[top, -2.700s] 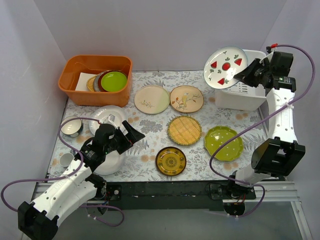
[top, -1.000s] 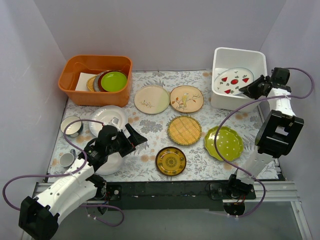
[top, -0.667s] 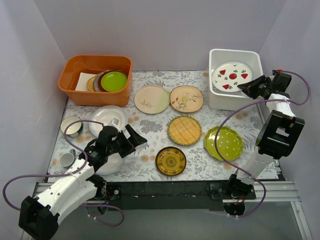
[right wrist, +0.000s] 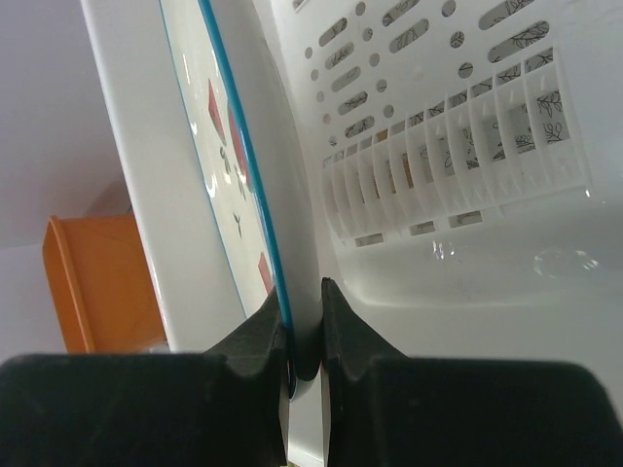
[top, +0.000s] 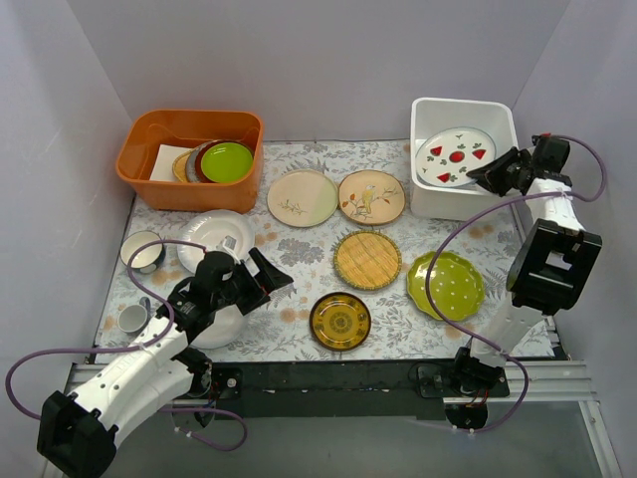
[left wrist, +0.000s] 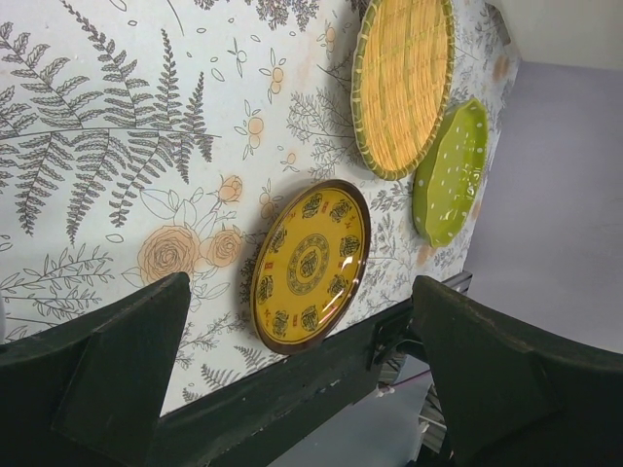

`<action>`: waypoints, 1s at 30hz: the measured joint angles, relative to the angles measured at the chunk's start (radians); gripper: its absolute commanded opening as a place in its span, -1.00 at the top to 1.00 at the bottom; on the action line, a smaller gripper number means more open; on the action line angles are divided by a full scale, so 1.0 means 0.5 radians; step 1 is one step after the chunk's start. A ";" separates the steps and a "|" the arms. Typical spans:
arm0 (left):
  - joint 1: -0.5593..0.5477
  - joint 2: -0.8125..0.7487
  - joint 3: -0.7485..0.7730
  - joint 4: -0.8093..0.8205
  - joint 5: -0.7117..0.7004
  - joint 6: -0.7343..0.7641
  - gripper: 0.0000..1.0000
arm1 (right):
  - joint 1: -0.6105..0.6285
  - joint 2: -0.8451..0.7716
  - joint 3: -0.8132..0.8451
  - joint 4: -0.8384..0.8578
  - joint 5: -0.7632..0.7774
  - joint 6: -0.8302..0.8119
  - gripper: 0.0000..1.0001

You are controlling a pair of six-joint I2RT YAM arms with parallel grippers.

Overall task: Place the plates into the plastic bin on the countertop
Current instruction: Place the plate in the plastic bin.

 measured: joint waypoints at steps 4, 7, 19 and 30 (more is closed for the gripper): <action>0.000 -0.021 -0.009 0.002 0.001 -0.003 -0.96 | 0.051 0.011 0.110 -0.192 0.092 -0.099 0.97; 0.000 -0.025 -0.021 0.003 0.002 -0.005 -0.96 | 0.074 0.026 0.211 -0.314 0.159 -0.172 0.95; 0.000 -0.024 -0.024 0.020 0.005 -0.008 -0.97 | 0.147 0.038 0.462 -0.618 0.420 -0.352 0.93; 0.000 -0.015 -0.025 0.031 0.005 -0.008 -0.97 | 0.303 0.232 0.758 -0.768 0.639 -0.483 0.93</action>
